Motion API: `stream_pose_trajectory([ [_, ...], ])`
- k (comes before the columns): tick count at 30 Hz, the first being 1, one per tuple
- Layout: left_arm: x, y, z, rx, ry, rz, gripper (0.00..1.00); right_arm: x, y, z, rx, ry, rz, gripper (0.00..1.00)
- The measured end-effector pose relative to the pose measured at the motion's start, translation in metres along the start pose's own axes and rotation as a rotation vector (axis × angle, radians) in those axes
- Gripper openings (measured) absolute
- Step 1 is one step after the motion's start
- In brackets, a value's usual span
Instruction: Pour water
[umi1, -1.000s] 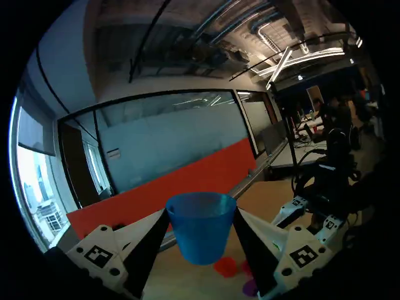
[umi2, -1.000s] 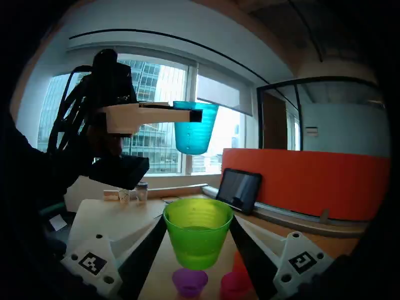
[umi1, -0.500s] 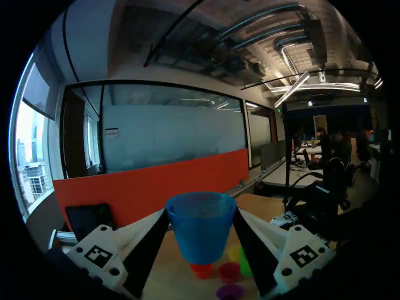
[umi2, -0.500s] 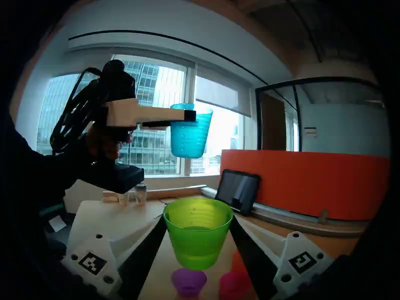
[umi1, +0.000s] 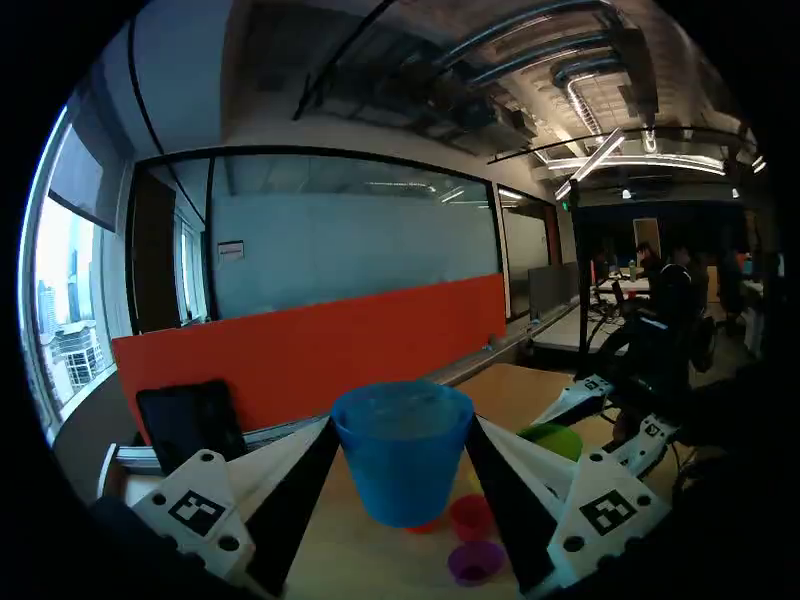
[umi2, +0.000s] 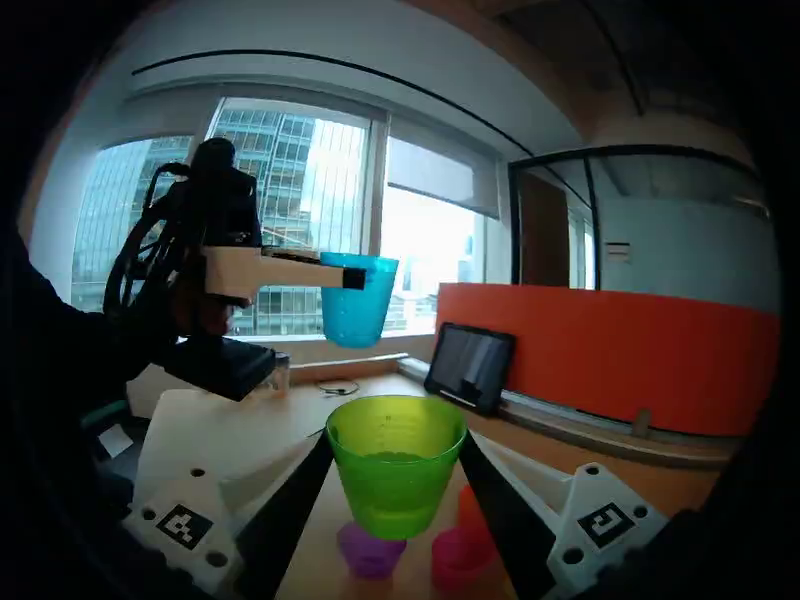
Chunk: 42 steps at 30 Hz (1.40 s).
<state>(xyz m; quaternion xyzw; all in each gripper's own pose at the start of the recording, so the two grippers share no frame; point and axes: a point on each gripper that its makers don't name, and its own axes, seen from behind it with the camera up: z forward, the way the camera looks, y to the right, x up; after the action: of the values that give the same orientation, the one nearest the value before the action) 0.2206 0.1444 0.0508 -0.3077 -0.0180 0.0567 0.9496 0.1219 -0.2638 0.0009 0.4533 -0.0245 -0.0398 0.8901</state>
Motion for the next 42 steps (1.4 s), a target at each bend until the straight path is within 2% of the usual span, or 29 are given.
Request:
stream_pose_trajectory([
  [6, -0.031, -0.008, -0.005, 0.018, -0.043, 0.007, 0.87, -0.006, 0.010, -0.009, -0.017, -0.032, 0.001, 0.91],
  [17, -0.079, -0.007, -0.015, 0.009, -0.120, 0.006, 0.87, -0.025, 0.020, -0.026, -0.027, -0.105, 0.012, 0.91],
  [42, -0.172, 0.019, -0.026, -0.051, -0.298, 0.014, 0.88, -0.081, 0.016, -0.046, 0.014, -0.279, 0.027, 0.91],
])
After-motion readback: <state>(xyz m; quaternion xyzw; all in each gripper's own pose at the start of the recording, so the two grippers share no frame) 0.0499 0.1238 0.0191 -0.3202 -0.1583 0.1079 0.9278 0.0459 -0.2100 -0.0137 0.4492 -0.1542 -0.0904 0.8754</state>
